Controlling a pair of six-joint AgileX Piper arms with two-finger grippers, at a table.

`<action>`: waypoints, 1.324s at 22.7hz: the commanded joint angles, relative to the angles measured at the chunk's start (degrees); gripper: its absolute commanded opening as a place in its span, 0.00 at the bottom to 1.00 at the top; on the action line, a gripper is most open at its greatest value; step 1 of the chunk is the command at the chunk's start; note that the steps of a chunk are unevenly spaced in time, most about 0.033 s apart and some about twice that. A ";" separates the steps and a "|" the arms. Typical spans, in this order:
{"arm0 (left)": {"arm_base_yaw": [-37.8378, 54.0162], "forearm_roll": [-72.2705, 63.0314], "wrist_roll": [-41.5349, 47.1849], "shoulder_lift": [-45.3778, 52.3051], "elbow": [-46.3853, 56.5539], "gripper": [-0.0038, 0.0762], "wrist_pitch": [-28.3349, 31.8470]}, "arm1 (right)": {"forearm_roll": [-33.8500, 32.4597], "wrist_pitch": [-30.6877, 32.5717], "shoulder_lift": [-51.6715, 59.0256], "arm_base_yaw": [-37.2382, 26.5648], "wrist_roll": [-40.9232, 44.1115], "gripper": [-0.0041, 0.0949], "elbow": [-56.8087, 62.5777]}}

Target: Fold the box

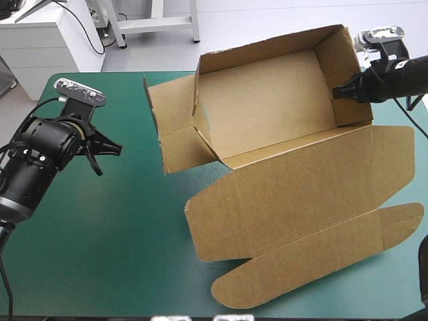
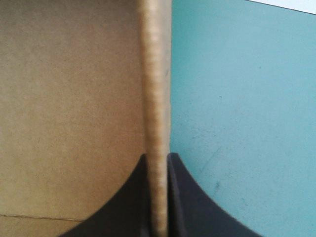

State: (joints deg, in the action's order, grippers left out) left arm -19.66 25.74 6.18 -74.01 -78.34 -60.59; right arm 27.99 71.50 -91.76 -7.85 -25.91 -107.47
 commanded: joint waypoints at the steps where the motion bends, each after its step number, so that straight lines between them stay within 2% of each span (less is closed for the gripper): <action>1: -0.09 1.58 1.73 0.46 -1.25 0.06 4.55 | 5.51 -0.15 3.22 -0.42 -0.54 0.02 -1.36; 4: -0.09 -1.23 2.18 -0.67 -1.25 0.06 6.58 | 5.69 -0.15 3.32 -0.42 -0.54 0.02 -1.36; 6: -0.09 -9.22 1.70 -0.67 -1.25 0.06 11.21 | 5.91 -0.15 3.32 -0.42 -0.42 0.02 -1.36; 7: -0.09 -16.12 -0.33 -0.70 -1.25 0.06 14.95 | 5.91 -0.15 3.32 -0.42 -0.42 0.02 -1.36; 11: -0.09 -32.73 -9.91 -1.01 -1.25 0.06 19.65 | 5.91 -0.15 3.32 -0.42 -0.42 0.02 -1.36; 15: -0.09 -46.10 -18.99 -0.91 -1.25 0.06 20.40 | 3.73 -1.34 3.32 -0.42 -0.18 0.02 -1.36; 17: -0.09 -55.99 -26.75 -0.91 -1.25 0.06 20.40 | 2.73 -2.46 3.32 -0.42 0.72 0.02 -1.36; 23: -0.09 -77.50 -43.52 -0.91 -1.25 0.06 19.23 | 2.73 -4.04 3.11 -0.42 1.14 0.02 -1.36; 30: -0.09 -91.10 -51.86 -0.91 -1.25 0.06 20.90 | 2.72 -4.82 3.11 -0.30 1.14 0.02 -1.36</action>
State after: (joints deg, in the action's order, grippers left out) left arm -19.55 -57.02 -42.34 -76.72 -78.18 -42.58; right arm 27.86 70.27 -91.16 -8.02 -25.32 -107.43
